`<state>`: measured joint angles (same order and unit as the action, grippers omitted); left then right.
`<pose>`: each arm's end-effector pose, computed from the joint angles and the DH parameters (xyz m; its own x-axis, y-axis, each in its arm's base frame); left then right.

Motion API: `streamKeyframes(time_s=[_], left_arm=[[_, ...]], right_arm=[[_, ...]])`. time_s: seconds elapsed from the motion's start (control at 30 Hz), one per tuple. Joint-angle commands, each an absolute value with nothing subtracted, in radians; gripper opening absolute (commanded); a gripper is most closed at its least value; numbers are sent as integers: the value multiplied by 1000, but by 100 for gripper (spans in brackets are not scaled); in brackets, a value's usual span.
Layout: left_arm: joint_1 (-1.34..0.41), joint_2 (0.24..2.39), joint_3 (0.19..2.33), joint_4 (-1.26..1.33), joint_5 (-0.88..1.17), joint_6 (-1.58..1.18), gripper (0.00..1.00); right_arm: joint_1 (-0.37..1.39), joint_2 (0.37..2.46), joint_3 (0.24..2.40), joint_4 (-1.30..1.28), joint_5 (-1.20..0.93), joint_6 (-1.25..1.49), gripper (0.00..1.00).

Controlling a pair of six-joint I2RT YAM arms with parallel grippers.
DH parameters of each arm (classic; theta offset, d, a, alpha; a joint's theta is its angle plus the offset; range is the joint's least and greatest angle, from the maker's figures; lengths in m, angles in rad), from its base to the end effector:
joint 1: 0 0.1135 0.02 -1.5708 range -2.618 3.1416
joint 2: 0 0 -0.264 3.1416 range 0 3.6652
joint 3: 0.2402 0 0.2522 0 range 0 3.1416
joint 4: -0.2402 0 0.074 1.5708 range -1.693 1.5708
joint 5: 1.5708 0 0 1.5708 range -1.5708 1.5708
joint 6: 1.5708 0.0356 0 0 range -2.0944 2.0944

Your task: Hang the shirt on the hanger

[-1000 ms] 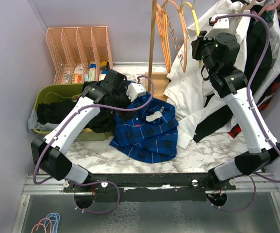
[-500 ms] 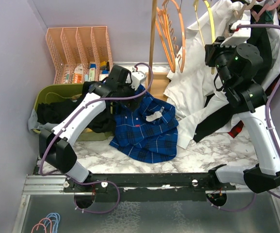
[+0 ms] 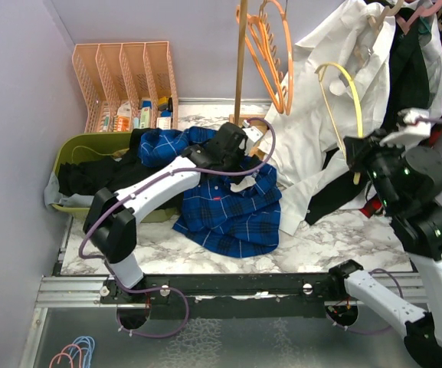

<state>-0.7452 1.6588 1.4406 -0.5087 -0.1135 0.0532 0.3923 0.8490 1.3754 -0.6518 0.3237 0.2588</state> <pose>0.2799 -0.2527 0.3093 -0.4552 0.4919 -0.7422 0.6367 0.7625 0.1149 0.1283 0.0408 0.4731 -0.1299 0.2089 -0.9693 -0.0389 0.9757 0.2155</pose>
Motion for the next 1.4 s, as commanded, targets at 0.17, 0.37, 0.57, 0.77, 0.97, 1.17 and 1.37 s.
streamKeyframes(time_s=[0.17, 0.37, 0.57, 0.77, 0.97, 1.17, 1.37], left_arm=[[-764, 1792, 1401, -341, -330, 51, 68], [-765, 1859, 1421, -357, -334, 47, 51], [-772, 1903, 1454, -380, -342, 50, 52], [-773, 1875, 1412, -341, -356, 107, 2], [-765, 1785, 1448, -392, -282, 149, 0], [-765, 1676, 1467, -426, -267, 169, 0], [-765, 1616, 1490, -462, -252, 181, 0]], right_arm=[[389, 540, 1237, -978, 183, 593, 1], [389, 446, 1177, -1066, 122, 637, 1], [390, 396, 1083, -1049, 24, 623, 1], [390, 389, 1082, -1043, -123, 594, 1], [389, 337, 1027, -968, -233, 588, 1], [389, 308, 889, -822, -325, 652, 1], [389, 338, 883, -724, -296, 619, 1]])
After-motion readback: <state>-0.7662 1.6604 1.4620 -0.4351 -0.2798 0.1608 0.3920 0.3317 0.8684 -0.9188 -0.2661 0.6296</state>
